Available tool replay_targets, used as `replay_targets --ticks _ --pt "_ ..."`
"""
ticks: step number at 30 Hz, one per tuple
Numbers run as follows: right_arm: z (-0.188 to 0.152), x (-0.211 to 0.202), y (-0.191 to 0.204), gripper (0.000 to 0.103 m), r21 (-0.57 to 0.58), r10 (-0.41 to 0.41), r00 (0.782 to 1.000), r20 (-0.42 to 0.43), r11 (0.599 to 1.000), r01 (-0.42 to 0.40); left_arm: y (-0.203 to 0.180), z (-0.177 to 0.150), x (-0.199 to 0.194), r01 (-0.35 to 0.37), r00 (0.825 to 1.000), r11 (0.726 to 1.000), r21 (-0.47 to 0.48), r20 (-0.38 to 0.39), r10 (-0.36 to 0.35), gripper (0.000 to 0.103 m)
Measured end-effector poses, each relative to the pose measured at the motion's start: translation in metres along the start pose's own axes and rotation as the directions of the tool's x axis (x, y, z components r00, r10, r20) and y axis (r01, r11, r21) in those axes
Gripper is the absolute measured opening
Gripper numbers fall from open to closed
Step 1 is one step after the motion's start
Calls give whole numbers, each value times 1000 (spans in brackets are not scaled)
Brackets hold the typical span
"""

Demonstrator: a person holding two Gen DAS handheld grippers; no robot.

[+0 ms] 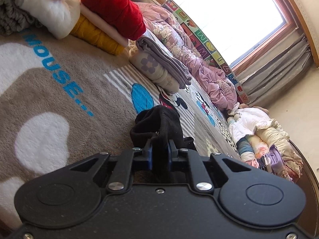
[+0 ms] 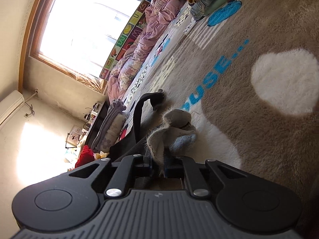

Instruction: Fold clothes

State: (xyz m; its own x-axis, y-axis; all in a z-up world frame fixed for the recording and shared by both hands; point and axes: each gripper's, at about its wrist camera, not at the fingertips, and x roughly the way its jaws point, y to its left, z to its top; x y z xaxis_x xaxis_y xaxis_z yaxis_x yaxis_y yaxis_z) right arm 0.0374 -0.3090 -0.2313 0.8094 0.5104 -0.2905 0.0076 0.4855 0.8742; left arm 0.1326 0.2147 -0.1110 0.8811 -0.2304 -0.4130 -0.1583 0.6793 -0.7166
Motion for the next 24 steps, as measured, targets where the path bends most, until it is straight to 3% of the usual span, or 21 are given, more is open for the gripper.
replay_targets --ticks 5,14,18,24 --pt "-1 -7 -9 12 78 8 1000 -29 997 -5 5 -3 -17 -36 999 999 -5 -22 35 11" --pt "-13 -12 -12 12 95 -76 991 -107 992 86 13 -12 -21 -138 987 989 47 -73 141 11" --pt "-15 -17 -11 12 96 -89 991 -98 990 99 12 -16 -16 -169 982 983 78 -70 175 11" --pt "-12 -26 -8 11 81 -108 994 -33 991 110 4 -22 -9 -143 987 982 122 -59 151 14"
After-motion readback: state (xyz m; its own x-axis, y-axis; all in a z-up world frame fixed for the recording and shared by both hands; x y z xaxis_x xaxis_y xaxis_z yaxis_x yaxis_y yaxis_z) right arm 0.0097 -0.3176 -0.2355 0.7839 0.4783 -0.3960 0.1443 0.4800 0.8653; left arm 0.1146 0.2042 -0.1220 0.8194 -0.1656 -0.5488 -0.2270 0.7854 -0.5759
